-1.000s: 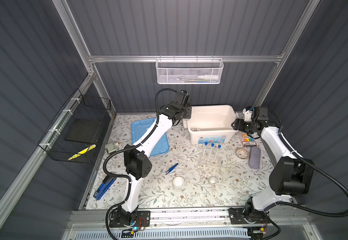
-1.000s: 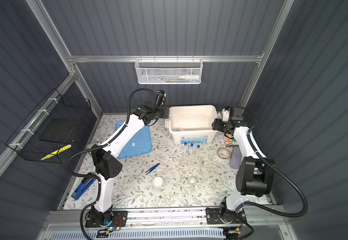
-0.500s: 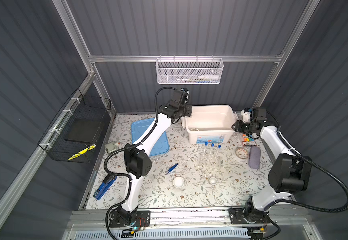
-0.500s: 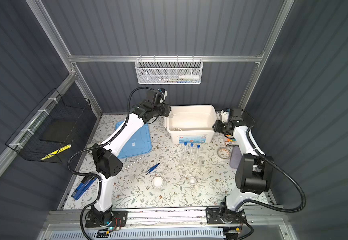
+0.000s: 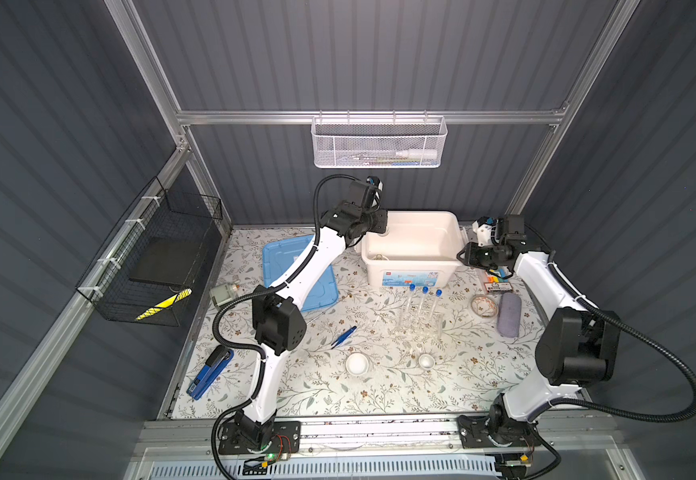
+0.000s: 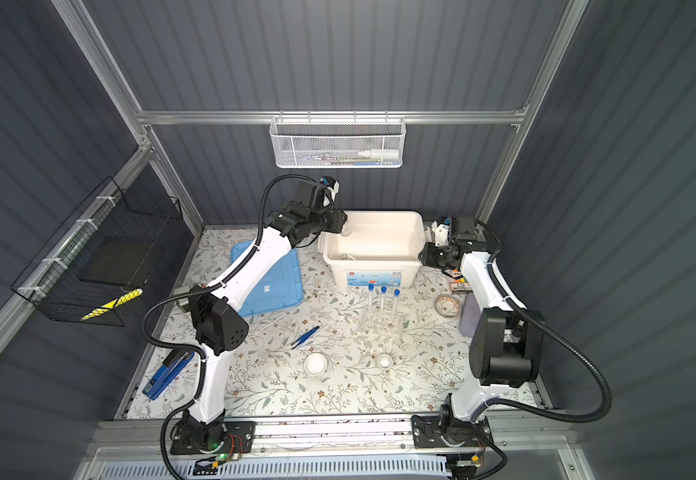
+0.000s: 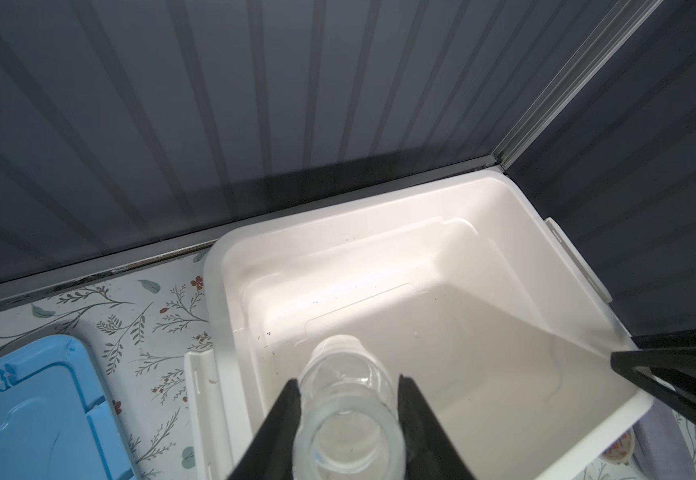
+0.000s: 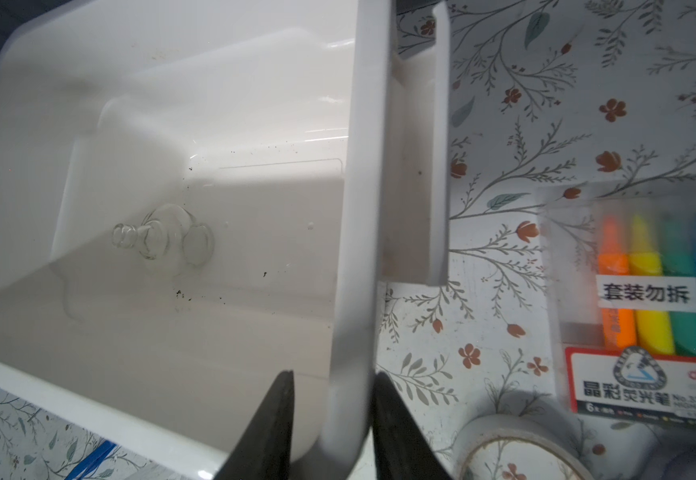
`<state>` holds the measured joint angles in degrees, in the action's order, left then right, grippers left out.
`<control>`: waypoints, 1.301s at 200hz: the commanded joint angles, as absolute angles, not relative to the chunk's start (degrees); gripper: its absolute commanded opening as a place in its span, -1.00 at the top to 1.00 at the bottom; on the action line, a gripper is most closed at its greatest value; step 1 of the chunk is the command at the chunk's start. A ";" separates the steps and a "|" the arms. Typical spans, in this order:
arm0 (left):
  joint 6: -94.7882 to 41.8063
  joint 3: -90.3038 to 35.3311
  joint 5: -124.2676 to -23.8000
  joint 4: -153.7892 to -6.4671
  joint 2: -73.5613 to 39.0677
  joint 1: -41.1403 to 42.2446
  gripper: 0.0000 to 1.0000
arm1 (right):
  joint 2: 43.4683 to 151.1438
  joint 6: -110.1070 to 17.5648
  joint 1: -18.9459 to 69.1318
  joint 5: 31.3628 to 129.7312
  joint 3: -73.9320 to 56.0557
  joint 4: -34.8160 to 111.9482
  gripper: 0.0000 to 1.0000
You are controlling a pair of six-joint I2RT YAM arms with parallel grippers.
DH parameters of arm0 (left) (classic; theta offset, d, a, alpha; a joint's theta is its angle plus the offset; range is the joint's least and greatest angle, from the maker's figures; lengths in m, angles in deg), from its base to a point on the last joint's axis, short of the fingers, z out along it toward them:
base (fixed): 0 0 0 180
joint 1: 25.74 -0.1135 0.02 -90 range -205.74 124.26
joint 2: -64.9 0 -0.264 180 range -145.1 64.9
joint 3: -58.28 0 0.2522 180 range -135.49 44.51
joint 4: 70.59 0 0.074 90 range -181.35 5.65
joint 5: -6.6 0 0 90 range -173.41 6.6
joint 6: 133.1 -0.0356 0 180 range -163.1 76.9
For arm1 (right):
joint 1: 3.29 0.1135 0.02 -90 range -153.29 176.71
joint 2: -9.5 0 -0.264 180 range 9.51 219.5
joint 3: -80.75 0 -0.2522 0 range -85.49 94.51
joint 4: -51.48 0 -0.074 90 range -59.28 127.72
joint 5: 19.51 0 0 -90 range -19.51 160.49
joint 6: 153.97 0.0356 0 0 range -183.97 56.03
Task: Organize the chemistry lab equipment
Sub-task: 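Carry the glass bottle over the bin with left gripper while right gripper shifts, then lower the glass bottle into the white bin and open left gripper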
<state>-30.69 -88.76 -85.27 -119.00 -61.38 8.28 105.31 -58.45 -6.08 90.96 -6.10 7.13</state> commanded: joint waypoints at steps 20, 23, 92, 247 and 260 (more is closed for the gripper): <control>-33.16 -92.38 -85.36 -119.20 -64.27 7.79 0.36 | 104.78 -60.82 -4.35 93.33 -7.08 5.23 0.36; -33.19 -92.60 -85.37 -119.28 -64.46 7.75 0.36 | 104.77 -60.89 -4.30 93.45 -7.09 5.14 0.36; -35.83 -93.64 -87.87 -120.48 -67.15 7.66 0.36 | 103.95 -64.35 -3.56 94.82 -7.51 3.12 0.40; -40.11 -97.99 -90.67 -123.54 -73.28 7.75 0.34 | 102.75 -68.55 -3.45 98.16 -8.16 0.04 0.41; -40.67 -98.21 -91.20 -123.80 -73.83 7.75 0.34 | 102.67 -68.91 -3.55 98.36 -7.93 -0.31 0.41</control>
